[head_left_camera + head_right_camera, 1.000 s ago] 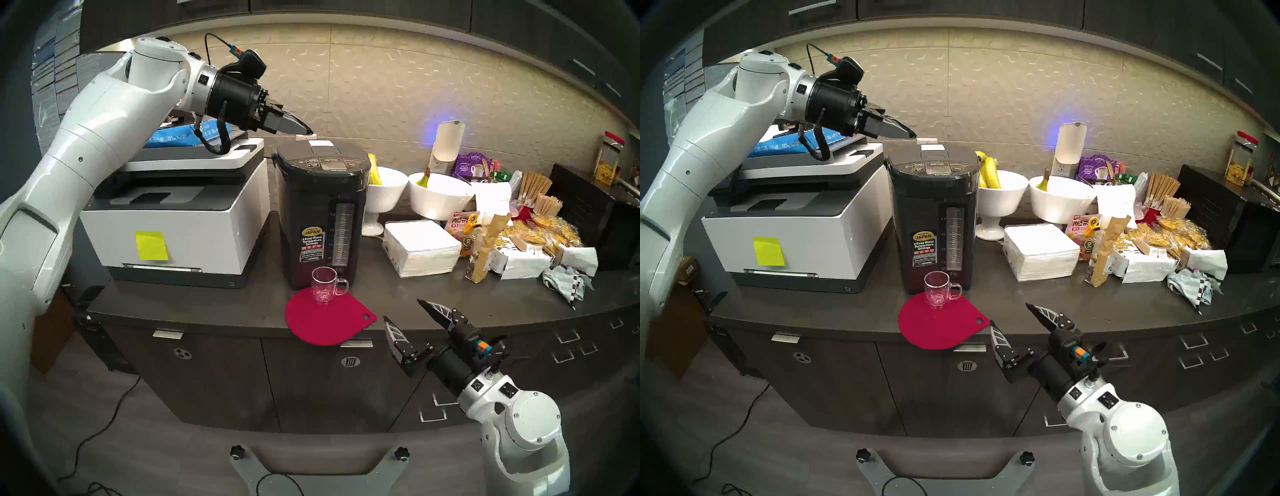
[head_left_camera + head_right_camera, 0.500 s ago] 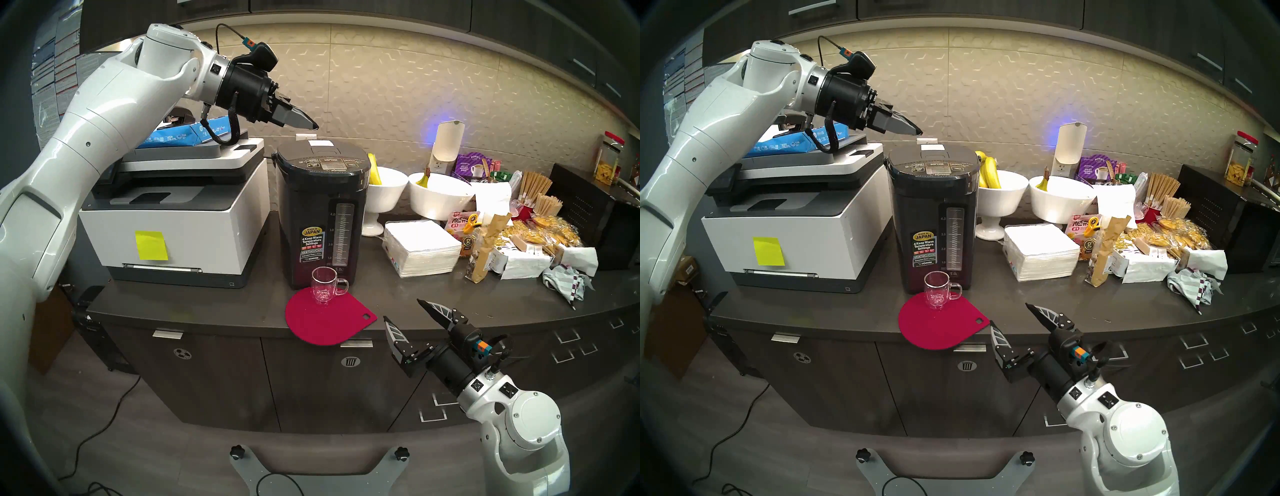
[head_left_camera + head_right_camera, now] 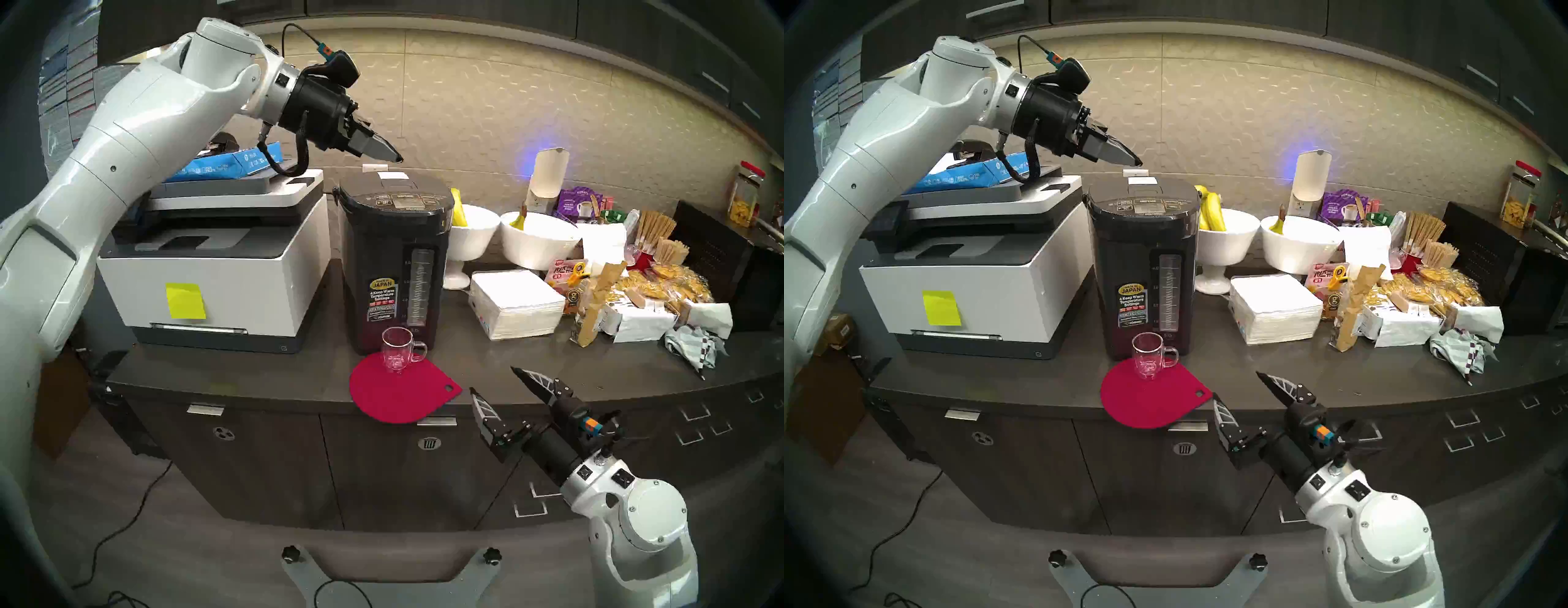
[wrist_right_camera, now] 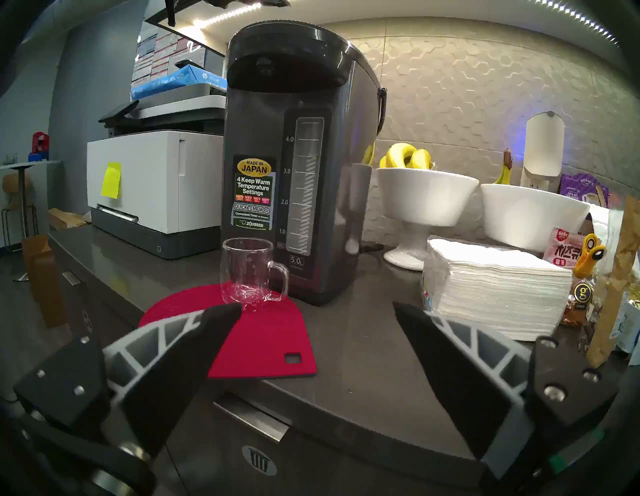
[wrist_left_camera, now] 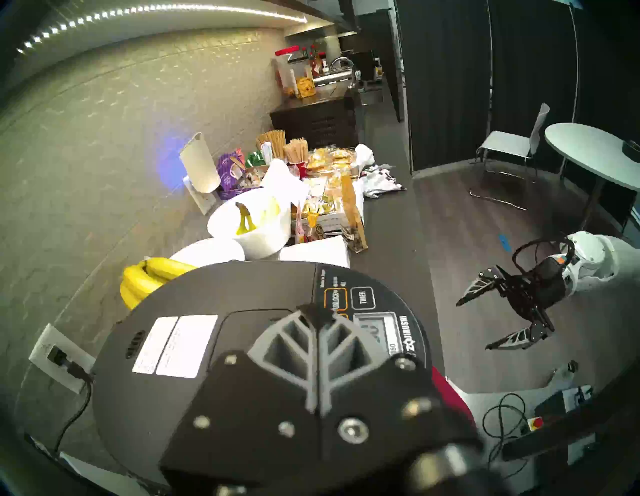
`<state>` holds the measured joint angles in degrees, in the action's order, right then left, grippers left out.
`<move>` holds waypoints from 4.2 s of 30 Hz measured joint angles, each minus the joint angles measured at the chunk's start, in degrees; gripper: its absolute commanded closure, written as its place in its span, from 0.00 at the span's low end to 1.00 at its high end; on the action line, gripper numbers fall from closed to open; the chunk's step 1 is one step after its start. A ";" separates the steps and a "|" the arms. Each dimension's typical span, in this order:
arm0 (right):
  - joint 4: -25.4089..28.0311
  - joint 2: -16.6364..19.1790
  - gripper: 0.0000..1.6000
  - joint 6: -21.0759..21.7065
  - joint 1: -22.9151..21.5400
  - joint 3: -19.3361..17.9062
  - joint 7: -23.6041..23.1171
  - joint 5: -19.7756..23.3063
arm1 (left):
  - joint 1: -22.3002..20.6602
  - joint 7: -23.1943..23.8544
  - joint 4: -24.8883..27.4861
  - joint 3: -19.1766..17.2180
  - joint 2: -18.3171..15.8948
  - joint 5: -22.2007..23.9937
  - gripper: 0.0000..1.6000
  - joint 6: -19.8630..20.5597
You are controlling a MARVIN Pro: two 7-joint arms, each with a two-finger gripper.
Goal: Press the water dispenser button and fill the cup
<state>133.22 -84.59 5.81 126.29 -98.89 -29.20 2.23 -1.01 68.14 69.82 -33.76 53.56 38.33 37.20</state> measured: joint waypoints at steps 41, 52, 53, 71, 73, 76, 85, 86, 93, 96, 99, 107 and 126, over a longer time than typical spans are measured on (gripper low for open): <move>0.02 -0.05 0.00 0.00 0.01 0.00 -0.02 -0.05 | -0.12 3.55 0.21 3.98 -2.00 4.27 1.00 -3.93; 0.02 -0.06 0.00 0.00 0.00 -0.01 -0.03 -0.05 | -2.05 5.14 -5.66 5.87 1.22 2.60 1.00 -5.41; 0.02 -0.06 0.00 0.00 0.00 -0.01 -0.03 -0.05 | -2.26 5.41 -6.16 5.92 1.41 2.48 1.00 -5.66; 0.02 -0.08 0.00 0.00 0.00 -0.01 -0.05 -0.07 | -2.82 8.71 -10.38 6.33 3.13 2.92 1.00 -9.25; 0.02 -0.08 0.00 0.00 0.00 -0.01 -0.05 -0.07 | -2.81 9.33 -11.55 6.49 3.87 2.92 1.00 -9.87; 0.02 -0.09 0.00 0.00 0.00 -0.01 -0.05 -0.07 | -2.80 9.93 -12.83 6.64 4.71 2.91 1.00 -10.55; 0.02 -0.09 0.00 0.00 0.00 -0.01 -0.06 -0.08 | -2.81 11.19 -16.23 6.97 7.19 2.72 1.00 -12.50; 0.02 -0.10 0.00 0.00 0.00 -0.01 -0.06 -0.08 | -2.81 11.33 -16.57 6.98 7.50 2.70 0.66 -12.74; 0.02 -0.10 0.00 0.00 0.00 -0.02 -0.07 -0.08 | -2.80 11.63 -16.71 6.61 7.96 2.87 0.00 -13.21; 0.02 -0.11 0.00 0.00 0.00 -0.02 -0.07 -0.09 | -2.80 11.24 -16.17 6.29 7.40 2.88 0.00 -13.50; 0.02 -0.11 0.00 0.00 0.00 -0.02 -0.08 -0.09 | -2.75 10.88 -15.69 5.90 6.35 2.90 0.00 -13.91; 0.02 -0.12 0.00 0.00 0.00 -0.02 -0.08 -0.09 | -2.55 10.32 -15.30 5.54 3.73 2.73 1.00 -15.17; 0.02 -0.15 0.00 0.00 0.00 -0.03 -0.10 -0.12 | -2.79 10.95 -19.48 6.11 5.79 1.69 1.00 -16.53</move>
<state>133.23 -84.74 5.81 126.30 -98.91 -29.30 2.11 -3.79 79.09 50.34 -27.65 59.35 40.02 20.67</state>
